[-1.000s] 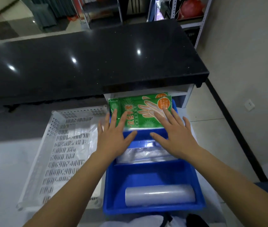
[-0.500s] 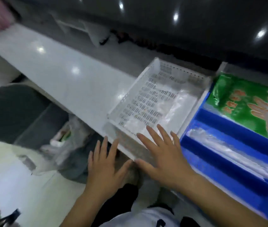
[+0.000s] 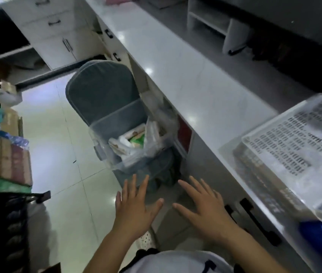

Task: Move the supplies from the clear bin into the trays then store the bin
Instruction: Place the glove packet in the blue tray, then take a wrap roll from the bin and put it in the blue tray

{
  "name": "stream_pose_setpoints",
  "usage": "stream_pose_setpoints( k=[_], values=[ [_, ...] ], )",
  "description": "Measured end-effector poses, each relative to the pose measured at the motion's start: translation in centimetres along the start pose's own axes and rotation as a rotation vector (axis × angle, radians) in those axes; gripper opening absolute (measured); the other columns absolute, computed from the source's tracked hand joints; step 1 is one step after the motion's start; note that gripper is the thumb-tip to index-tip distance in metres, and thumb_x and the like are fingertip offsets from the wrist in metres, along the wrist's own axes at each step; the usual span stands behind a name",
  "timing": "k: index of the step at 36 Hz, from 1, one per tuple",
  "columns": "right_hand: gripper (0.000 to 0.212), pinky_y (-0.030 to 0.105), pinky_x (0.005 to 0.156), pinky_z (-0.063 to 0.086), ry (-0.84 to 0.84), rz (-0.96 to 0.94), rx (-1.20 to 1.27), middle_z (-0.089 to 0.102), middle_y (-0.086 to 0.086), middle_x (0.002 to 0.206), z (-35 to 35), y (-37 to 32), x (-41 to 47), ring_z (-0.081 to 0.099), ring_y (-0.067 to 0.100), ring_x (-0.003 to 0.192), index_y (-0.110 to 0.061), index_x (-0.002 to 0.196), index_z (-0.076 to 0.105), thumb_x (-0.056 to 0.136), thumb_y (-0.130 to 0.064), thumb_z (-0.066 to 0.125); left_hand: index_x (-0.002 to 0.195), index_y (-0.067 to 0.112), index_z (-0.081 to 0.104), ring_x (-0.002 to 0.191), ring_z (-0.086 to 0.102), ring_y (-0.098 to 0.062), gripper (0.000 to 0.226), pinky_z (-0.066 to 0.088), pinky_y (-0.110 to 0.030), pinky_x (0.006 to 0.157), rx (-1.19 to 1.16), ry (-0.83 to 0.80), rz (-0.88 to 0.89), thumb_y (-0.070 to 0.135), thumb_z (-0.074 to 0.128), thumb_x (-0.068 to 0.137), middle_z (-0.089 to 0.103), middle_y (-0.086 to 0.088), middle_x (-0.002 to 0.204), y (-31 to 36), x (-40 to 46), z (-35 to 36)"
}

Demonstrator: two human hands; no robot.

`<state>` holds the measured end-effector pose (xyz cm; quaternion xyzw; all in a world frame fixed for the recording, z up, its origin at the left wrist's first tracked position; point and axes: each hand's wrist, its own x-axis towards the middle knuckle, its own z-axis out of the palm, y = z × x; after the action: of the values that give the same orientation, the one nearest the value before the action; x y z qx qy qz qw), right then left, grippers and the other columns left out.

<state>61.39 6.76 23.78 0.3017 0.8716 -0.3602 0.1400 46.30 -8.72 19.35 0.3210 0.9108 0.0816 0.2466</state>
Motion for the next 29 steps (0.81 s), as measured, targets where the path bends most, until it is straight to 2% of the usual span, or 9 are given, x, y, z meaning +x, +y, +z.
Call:
stream_pose_setpoints(
  k=[3,7,14,21,24,29],
  values=[
    [0.078,0.052,0.122,0.006,-0.022,0.046,-0.014,0.001,-0.013,0.166,1.6,-2.7,1.9,-0.006,0.015,0.153,-0.052,0.152,0.014,0.082,-0.082,0.028,0.152,0.048,-0.011,0.15,-0.017,-0.019,0.085,-0.004,-0.047,0.121,-0.066,0.01,0.017,0.082,0.026,0.083,-0.02,0.006,0.164,-4.2,1.4,-1.1],
    [0.072,0.052,0.122,0.008,-0.002,0.093,-0.023,0.002,-0.011,0.167,3.3,-6.3,4.7,-0.003,0.015,0.153,-0.049,0.153,0.015,0.089,-0.075,0.035,0.152,0.046,-0.01,0.151,-0.014,-0.022,0.089,-0.001,-0.049,0.121,-0.127,0.013,0.016,0.086,0.02,0.078,-0.018,0.006,0.164,-8.8,3.3,-1.8],
    [0.074,0.052,0.122,0.009,-0.043,0.103,-0.078,0.001,-0.012,0.167,4.1,-10.3,8.1,-0.003,0.015,0.153,-0.051,0.153,0.013,0.087,-0.078,0.032,0.153,0.045,-0.008,0.151,-0.014,-0.024,0.086,-0.001,-0.05,0.121,-0.18,-0.05,-0.051,0.078,0.034,0.085,-0.014,0.003,0.166,-14.1,6.4,-2.7],
    [0.074,0.053,0.122,0.01,-0.104,0.172,-0.081,0.003,-0.009,0.167,3.2,-11.5,14.4,0.0,0.018,0.153,-0.047,0.154,0.014,0.089,-0.076,0.035,0.155,0.04,-0.002,0.152,-0.012,-0.025,0.085,0.001,-0.048,0.121,-0.164,-0.108,-0.129,0.073,0.038,0.088,-0.008,0.001,0.166,-18.2,11.9,-4.2],
    [0.075,0.054,0.121,0.01,-0.098,0.172,-0.055,0.005,-0.008,0.167,3.1,-11.8,19.2,0.002,0.019,0.153,-0.048,0.154,0.016,0.088,-0.077,0.037,0.154,0.043,-0.002,0.152,-0.012,-0.025,0.084,0.001,-0.048,0.12,-0.137,-0.115,-0.137,0.072,0.04,0.087,-0.008,0.002,0.166,-19.3,14.8,-5.4],
    [0.071,0.057,0.119,0.006,-0.093,0.155,-0.071,0.007,-0.003,0.167,4.3,-11.9,29.0,0.002,0.023,0.153,-0.041,0.154,0.02,0.091,-0.068,0.041,0.154,0.043,-0.002,0.152,-0.011,-0.024,0.084,-0.002,-0.048,0.12,0.01,-0.187,-0.13,0.072,0.04,0.088,-0.009,0.003,0.166,-21.1,19.9,-8.7]
  ],
)
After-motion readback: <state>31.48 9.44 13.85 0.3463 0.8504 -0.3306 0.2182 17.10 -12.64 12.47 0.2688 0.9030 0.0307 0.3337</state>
